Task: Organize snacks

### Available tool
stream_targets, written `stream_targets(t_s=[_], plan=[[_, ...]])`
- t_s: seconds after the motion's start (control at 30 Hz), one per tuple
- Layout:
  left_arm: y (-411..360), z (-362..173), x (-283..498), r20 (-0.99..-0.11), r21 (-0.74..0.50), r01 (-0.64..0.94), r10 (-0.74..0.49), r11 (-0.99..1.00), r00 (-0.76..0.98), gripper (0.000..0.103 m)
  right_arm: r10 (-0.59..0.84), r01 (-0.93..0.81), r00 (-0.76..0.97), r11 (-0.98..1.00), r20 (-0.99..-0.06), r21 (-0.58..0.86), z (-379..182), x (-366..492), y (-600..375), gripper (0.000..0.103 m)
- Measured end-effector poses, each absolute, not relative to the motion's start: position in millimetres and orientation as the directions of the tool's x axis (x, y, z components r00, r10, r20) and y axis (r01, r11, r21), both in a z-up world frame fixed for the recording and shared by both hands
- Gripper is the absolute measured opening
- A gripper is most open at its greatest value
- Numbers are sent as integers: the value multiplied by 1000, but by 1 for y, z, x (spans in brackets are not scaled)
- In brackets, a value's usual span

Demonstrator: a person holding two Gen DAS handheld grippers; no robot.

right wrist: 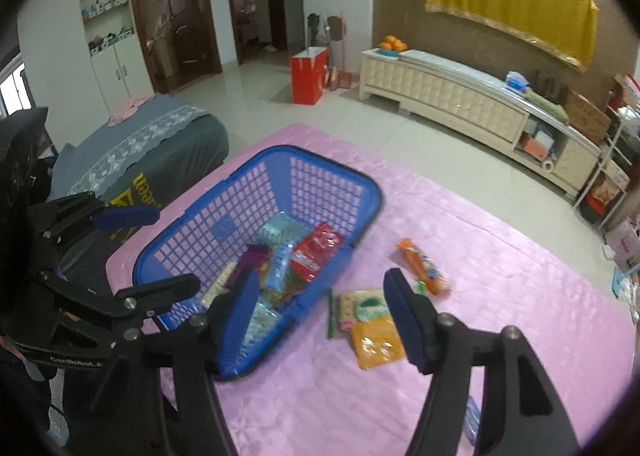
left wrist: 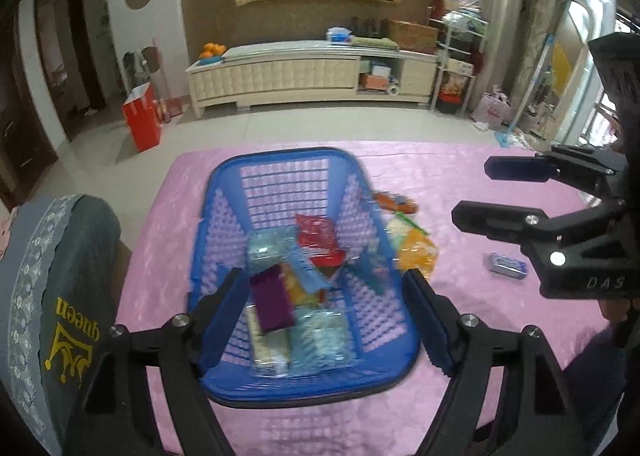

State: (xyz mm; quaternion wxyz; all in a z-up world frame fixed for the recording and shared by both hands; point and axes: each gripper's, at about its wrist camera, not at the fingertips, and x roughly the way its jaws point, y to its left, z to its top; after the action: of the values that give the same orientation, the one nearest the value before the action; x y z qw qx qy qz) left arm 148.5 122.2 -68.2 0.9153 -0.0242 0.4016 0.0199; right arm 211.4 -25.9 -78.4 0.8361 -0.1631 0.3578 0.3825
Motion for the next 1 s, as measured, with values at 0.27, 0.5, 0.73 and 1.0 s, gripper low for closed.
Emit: stream_targets(t_s=[0.27, 0.5, 0.73, 1.0], plan=[[60, -74, 162, -745, 5, 53, -32, 999, 666, 78, 471, -694, 516, 720, -715, -27, -81, 214, -85, 81], [14, -97, 182, -783, 24, 112, -51, 993, 620, 78, 421, -628, 537, 778, -731, -13, -96, 229, -136, 85], [-21, -120, 200, -811, 24, 157, -72, 987, 580, 78, 362, -590, 535, 807, -763, -31, -125, 242, -167, 85], [-37, -161, 225, -852, 13, 149, -67, 989, 520, 78, 323, -600, 483, 799, -814, -40, -168, 255, -183, 85]])
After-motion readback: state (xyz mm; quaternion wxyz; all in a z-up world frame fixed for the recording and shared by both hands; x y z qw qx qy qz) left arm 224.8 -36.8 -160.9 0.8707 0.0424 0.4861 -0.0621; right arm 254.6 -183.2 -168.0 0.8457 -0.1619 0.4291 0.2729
